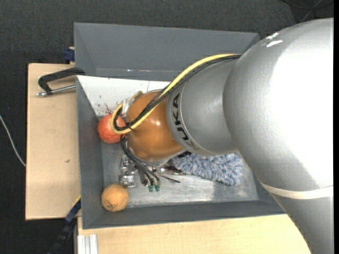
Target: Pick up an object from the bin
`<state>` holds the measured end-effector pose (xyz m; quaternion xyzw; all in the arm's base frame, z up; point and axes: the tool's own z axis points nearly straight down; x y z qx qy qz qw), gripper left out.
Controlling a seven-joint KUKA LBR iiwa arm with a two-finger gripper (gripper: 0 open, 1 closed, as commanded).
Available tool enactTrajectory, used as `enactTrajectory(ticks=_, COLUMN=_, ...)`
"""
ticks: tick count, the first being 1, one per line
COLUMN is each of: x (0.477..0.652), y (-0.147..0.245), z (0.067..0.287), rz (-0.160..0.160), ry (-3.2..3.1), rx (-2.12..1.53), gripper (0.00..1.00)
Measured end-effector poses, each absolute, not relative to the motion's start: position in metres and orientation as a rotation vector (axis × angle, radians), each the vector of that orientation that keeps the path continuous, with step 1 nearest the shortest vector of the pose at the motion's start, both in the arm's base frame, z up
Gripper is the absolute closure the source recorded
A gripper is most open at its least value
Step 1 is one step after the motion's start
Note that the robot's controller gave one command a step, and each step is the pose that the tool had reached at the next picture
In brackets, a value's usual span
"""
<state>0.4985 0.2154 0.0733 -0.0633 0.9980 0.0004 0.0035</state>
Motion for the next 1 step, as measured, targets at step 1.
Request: enactTrajectory(ticks=1, x=0.4985, y=0.2154, z=0.0733, rz=0.001, ry=3.129, rx=-0.198, gripper=1.00)
